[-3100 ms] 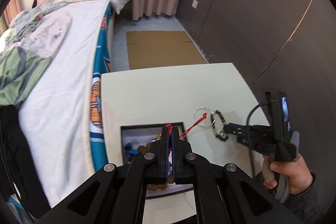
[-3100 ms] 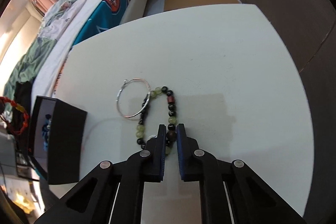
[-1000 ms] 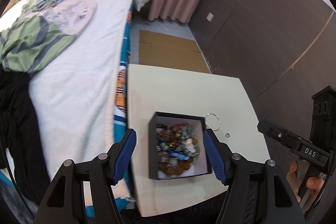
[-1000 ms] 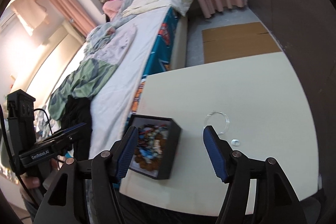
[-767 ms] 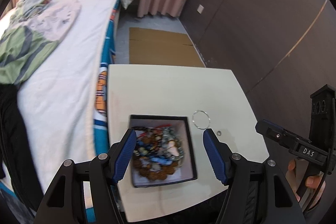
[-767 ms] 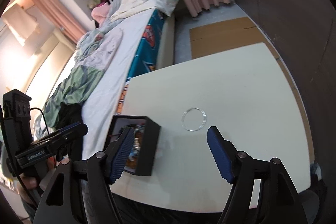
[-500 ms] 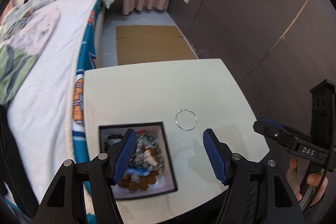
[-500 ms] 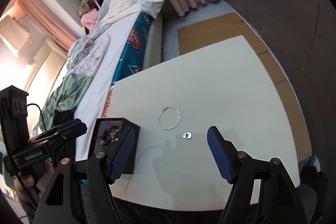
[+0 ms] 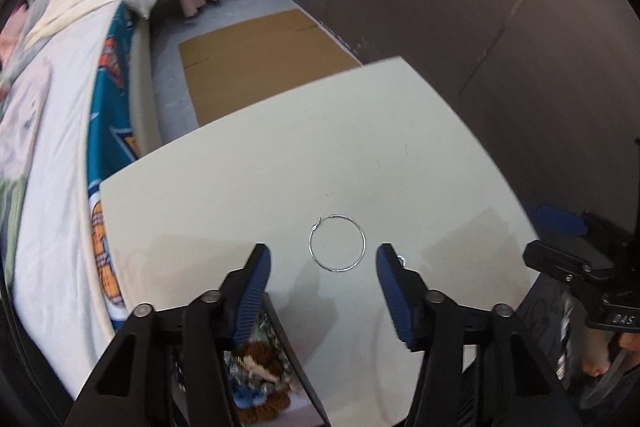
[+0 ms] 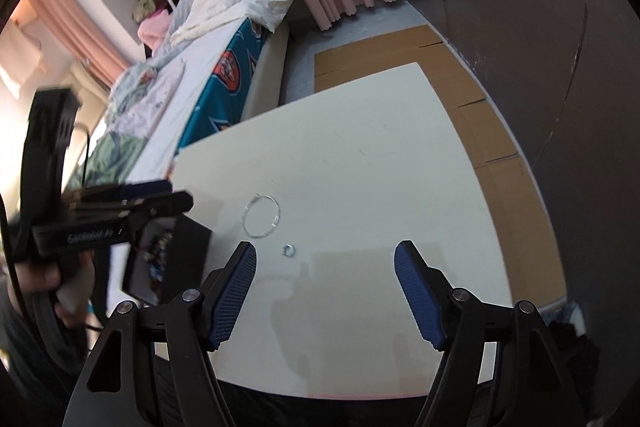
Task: Organize jewelry
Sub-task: 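Move the open left tool to the silver hoop earring and close on it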
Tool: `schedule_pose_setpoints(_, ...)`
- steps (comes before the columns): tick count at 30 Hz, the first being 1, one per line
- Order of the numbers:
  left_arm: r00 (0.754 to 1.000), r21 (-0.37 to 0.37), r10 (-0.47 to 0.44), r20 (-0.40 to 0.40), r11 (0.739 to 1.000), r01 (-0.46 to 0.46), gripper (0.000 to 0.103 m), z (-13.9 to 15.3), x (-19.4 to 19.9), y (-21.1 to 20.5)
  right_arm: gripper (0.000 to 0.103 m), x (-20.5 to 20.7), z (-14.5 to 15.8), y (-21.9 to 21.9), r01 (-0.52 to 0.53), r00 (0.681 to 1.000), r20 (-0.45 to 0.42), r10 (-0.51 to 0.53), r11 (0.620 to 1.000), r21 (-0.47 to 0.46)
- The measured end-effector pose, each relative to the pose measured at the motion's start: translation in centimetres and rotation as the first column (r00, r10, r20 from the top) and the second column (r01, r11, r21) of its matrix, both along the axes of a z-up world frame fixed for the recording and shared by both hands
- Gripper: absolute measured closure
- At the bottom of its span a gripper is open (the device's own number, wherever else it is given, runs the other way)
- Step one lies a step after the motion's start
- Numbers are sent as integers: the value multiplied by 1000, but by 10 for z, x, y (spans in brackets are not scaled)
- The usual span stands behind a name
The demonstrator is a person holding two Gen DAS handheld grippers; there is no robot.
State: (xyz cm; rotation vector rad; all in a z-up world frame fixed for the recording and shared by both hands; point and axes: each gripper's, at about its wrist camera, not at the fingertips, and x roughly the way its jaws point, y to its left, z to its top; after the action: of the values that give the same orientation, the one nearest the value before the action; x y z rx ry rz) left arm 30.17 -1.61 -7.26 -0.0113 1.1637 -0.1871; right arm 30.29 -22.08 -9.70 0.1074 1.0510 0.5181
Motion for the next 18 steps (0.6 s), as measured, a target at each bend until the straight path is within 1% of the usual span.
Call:
schedule_pose_setpoints(2,999,29,-37,-12,999,37,57,-7,6,-6,31,0,-4,-3,4,1000,3,-4,1000,-20)
schedule_pose_setpoints(4,998,66,-65,-27,996,66,65,-16,12,-11,31,0,-9,-8,17,1000,5,-17,999,-35)
schedule_pose_setpoints(7,993,99,-103,-58,989,108,73,-29,21,-17,31,2,-16,-14,38,999,6,-38,997,-64)
schedule_pose_setpoints(11,985,142,-148,-90,977,160,78,-44,28,-24,31,3,-24,-22,51,999,-8,-52,996,-76)
schedule_pose_setpoints(13,980,144,-162,-118,973,179,83,-53,32,-25,31,4,-28,-25,58,998,-14,-59,995,-85)
schedule_pose_setpoints(18,973,166,-182,-144,964,206,84,-64,39,-29,31,7,-37,-31,66,997,-31,-69,994,-88)
